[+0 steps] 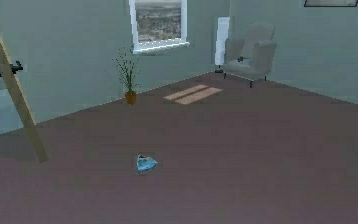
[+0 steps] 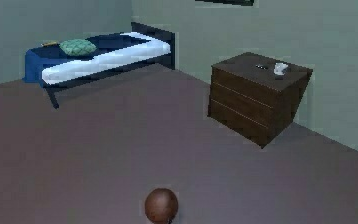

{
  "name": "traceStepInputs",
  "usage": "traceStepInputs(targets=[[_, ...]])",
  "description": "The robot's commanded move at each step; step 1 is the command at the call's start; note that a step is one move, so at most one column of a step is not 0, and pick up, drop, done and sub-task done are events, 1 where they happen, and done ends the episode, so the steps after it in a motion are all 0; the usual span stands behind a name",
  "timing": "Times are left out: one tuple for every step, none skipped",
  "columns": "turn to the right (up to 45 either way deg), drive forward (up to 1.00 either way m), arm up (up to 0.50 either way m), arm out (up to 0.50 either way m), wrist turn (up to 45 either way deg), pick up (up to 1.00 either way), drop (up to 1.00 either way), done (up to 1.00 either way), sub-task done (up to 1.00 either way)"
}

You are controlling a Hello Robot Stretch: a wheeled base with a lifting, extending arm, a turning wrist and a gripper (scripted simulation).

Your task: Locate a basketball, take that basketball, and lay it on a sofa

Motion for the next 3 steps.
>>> traceStepInputs(targets=[[0.0, 0.00, 0.10, 0.00, 0.0, 0.00, 0.00, 0.00, 0.00], [0.0, 0.00, 0.50, 0.00, 0.0, 0.00, 0.00, 0.00, 0.00], [0.0, 0.00, 0.38, 0.00, 0.0, 0.00, 0.00, 0.00, 0.00]])
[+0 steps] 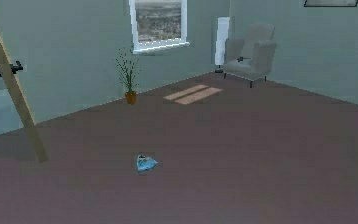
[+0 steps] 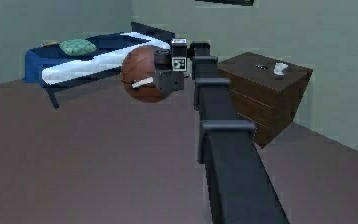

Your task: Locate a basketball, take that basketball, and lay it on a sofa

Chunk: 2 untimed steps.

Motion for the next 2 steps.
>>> traceStepInputs(targets=[[0.0, 0.00, 0.00, 0.00, -45.0, 0.00, 0.00, 0.00, 0.00], [0.0, 0.00, 0.00, 0.00, -45.0, 0.00, 0.00, 0.00, 0.00]])
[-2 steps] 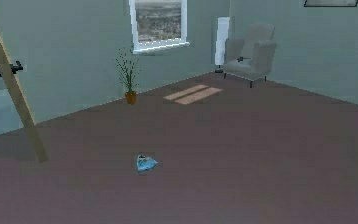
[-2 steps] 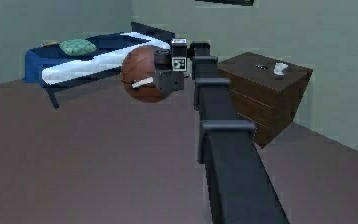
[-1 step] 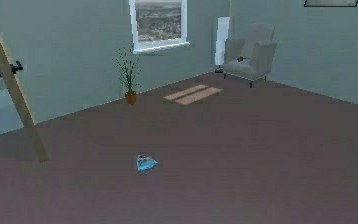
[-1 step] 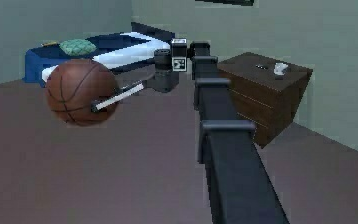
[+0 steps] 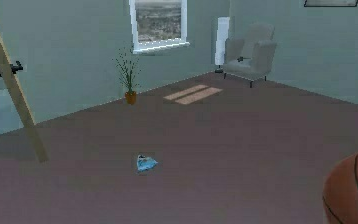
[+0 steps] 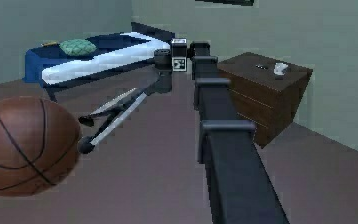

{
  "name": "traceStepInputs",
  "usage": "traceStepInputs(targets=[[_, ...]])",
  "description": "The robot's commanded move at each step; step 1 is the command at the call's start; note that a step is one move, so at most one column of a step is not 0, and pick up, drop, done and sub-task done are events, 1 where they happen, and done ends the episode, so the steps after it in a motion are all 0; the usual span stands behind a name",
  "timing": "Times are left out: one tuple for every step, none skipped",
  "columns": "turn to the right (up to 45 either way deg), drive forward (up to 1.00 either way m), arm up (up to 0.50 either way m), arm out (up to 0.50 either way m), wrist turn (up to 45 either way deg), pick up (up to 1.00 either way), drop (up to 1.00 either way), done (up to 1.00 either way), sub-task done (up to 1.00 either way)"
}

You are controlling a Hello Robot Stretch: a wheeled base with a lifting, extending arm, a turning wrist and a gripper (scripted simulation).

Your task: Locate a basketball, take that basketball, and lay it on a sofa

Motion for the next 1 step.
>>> traceStepInputs(targets=[[0.0, 0.00, 0.00, 0.00, -18.0, 0.00, 0.00, 0.00, 0.00]])
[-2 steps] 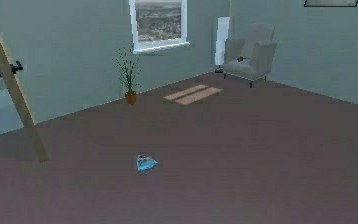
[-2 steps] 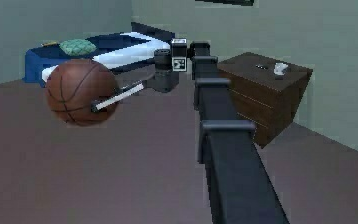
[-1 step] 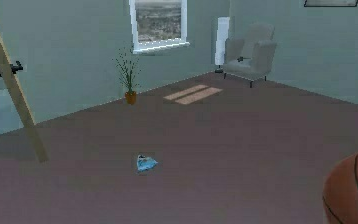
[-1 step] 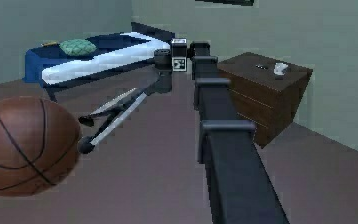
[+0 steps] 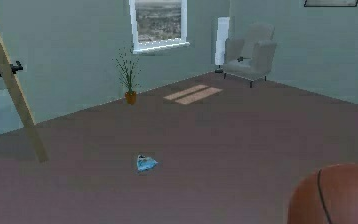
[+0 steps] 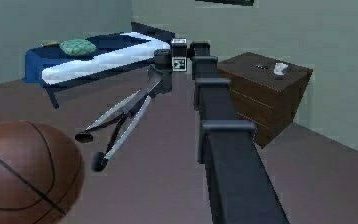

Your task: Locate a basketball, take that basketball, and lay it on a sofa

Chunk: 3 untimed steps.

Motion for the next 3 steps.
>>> traceStepInputs(targets=[[0.0, 0.00, 0.00, -0.34, 0.0, 0.00, 0.00, 0.00, 0.00], [-45.0, 0.00, 0.00, 0.00, 0.0, 0.00, 0.00, 0.00, 0.00], [0.0, 1.00, 0.00, 0.00, 0.0, 0.00, 0.00, 0.00, 0.00]])
